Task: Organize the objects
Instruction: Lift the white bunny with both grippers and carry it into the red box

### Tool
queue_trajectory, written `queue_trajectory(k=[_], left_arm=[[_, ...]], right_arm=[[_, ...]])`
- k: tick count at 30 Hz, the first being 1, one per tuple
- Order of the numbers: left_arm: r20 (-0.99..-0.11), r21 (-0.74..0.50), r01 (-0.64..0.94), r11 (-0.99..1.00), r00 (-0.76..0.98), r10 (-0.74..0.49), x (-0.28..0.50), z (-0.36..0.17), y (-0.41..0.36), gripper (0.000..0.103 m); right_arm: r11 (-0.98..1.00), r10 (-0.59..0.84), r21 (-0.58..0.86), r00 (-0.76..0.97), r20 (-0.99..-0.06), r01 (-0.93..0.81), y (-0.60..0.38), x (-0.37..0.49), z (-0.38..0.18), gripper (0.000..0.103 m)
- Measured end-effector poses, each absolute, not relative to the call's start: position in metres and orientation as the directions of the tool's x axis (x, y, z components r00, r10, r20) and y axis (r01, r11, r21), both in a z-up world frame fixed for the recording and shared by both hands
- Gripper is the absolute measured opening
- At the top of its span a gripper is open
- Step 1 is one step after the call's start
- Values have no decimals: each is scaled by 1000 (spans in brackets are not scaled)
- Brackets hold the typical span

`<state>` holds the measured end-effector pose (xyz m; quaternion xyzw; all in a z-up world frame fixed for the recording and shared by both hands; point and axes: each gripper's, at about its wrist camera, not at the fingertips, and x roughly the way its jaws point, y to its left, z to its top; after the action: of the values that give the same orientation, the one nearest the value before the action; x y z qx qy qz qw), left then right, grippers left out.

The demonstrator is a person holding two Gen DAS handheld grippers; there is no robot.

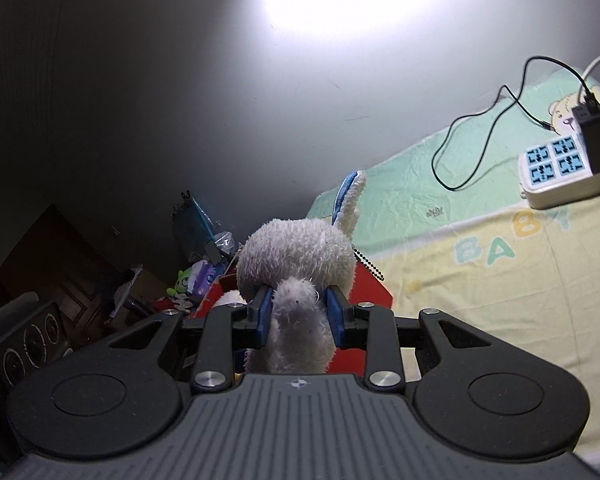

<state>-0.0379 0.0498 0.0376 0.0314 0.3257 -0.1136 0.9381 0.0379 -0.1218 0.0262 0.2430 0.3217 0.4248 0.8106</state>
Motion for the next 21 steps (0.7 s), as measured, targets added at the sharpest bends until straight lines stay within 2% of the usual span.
queue_trajectory(k=[12,21], left_arm=[[-518,-1,100,995,851,-86,-69,77,158,67],[-541,26,26,999,841,-8,-78,67,237,67]], right_arm=[[418,905,617,365,-218,-667,-13,31,64,32],[397,917,644,320,-240,-654,69,19,51,32]])
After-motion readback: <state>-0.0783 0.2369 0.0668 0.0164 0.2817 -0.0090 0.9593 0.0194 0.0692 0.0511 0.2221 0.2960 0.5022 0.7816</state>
